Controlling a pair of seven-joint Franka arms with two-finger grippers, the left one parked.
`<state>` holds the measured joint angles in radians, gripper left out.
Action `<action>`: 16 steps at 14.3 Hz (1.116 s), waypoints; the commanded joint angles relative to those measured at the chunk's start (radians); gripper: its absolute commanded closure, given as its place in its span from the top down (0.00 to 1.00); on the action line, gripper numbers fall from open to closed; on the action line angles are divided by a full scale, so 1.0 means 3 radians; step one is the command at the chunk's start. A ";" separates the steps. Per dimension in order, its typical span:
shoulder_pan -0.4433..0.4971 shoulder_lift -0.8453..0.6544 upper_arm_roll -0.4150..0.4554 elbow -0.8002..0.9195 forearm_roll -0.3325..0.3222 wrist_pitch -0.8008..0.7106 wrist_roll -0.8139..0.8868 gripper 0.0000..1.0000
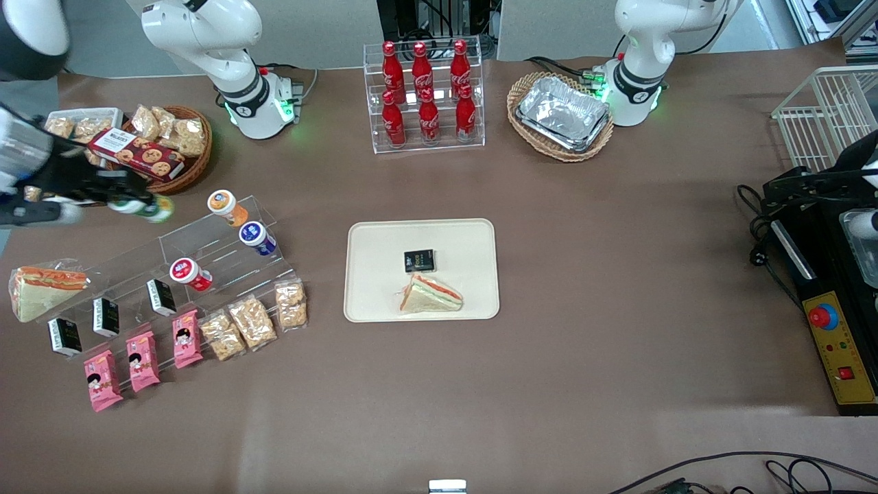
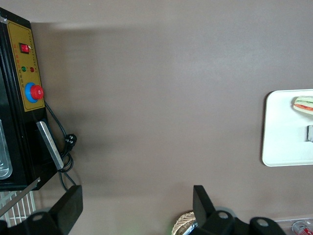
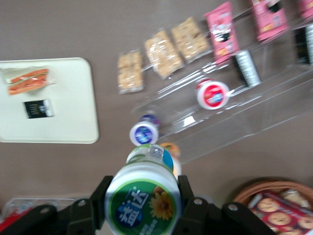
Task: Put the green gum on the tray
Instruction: 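Lift the green gum bottle and carry it toward the cream tray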
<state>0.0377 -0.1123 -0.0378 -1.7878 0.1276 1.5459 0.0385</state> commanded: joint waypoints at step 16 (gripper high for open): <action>0.1940 0.0793 -0.0002 -0.1332 0.0132 0.2761 0.2198 0.32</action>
<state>0.5667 0.0927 -0.0274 -2.1141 0.1742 2.2375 0.6491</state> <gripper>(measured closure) 0.414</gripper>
